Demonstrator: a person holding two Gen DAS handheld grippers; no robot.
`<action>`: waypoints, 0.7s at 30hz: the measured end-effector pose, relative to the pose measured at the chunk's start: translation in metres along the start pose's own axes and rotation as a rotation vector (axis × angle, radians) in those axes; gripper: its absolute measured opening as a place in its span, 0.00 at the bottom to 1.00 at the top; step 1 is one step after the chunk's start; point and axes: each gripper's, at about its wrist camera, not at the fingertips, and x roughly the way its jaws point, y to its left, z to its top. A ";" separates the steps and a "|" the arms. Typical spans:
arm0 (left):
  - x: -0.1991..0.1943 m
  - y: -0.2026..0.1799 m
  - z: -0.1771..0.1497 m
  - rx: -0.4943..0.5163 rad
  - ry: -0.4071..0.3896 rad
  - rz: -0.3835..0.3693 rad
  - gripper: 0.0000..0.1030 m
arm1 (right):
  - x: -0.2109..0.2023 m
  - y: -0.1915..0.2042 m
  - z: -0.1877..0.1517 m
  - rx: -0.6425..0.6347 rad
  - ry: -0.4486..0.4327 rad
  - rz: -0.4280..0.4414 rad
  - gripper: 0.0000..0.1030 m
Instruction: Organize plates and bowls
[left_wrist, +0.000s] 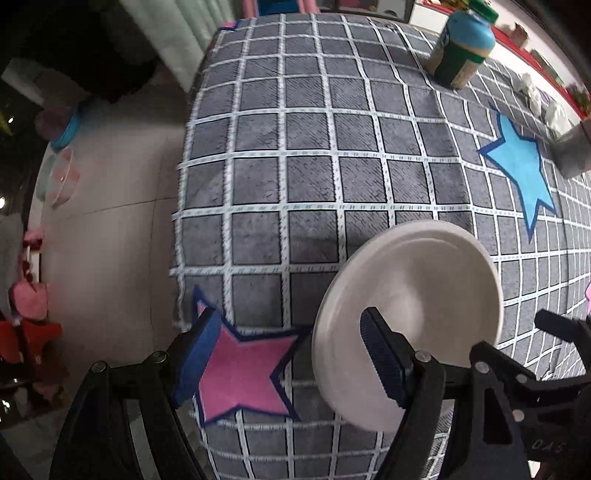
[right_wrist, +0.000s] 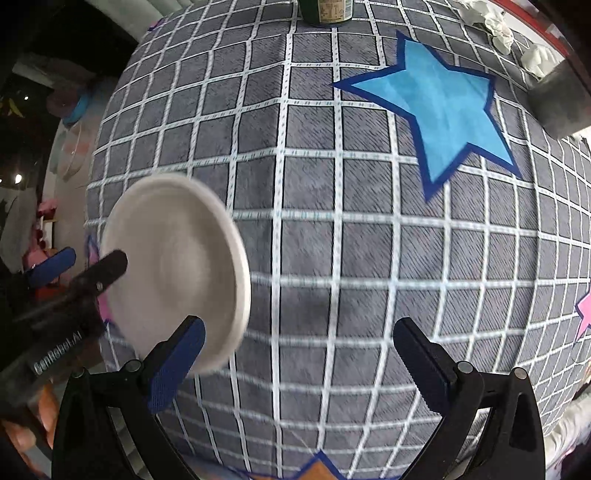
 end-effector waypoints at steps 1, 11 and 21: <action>0.009 0.016 0.030 0.010 0.006 -0.003 0.76 | 0.004 0.001 0.004 0.006 0.001 -0.002 1.00; 0.106 0.118 0.073 0.050 0.074 -0.116 0.30 | 0.029 0.002 0.010 0.059 0.011 0.091 0.38; 0.055 -0.011 0.027 0.144 0.072 -0.109 0.29 | 0.036 -0.007 -0.027 0.045 0.046 0.115 0.23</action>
